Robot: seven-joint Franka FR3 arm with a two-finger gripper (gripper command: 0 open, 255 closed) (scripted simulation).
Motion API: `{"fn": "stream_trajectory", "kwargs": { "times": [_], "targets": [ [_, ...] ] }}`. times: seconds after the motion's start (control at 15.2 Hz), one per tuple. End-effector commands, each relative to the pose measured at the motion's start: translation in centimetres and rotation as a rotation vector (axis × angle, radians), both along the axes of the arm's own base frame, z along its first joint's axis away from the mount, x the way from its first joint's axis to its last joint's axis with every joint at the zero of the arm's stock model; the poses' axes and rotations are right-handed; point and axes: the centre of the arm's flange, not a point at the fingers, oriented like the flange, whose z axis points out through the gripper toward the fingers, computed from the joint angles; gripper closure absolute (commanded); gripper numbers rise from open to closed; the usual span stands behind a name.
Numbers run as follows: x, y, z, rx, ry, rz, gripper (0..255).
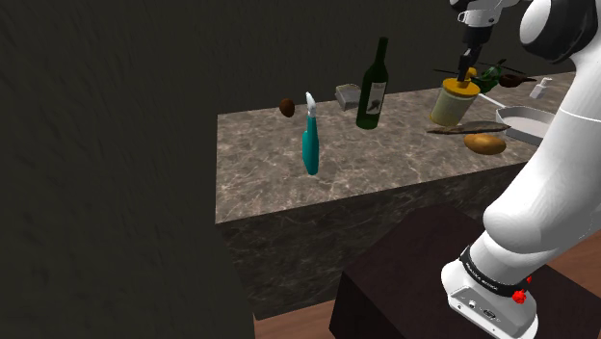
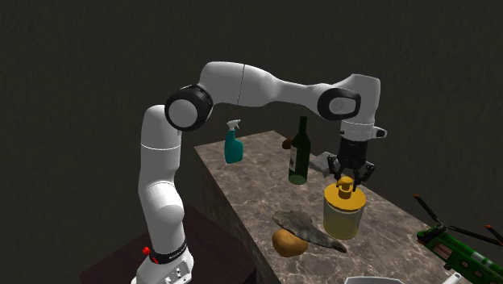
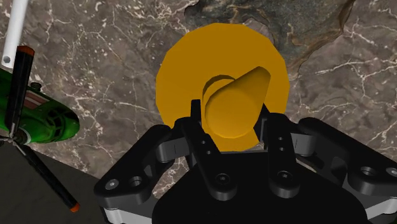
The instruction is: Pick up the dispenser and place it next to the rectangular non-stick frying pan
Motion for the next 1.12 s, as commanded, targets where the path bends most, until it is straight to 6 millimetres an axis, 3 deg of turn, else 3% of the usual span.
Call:
{"fn": "stream_trajectory", "kwargs": {
  "times": [0.0, 0.33, 0.59, 1.06],
  "targets": [
    [0.0, 0.0, 0.0, -0.001, -0.001, 0.0, 0],
    [0.0, 0.0, 0.0, -0.001, -0.001, 0.0, 0],
    [0.5, 0.3, 5.0, -0.001, -0.001, 0.0, 0],
    [0.5, 0.3, 5.0, -0.001, -0.001, 0.0, 0]
  ]
}}
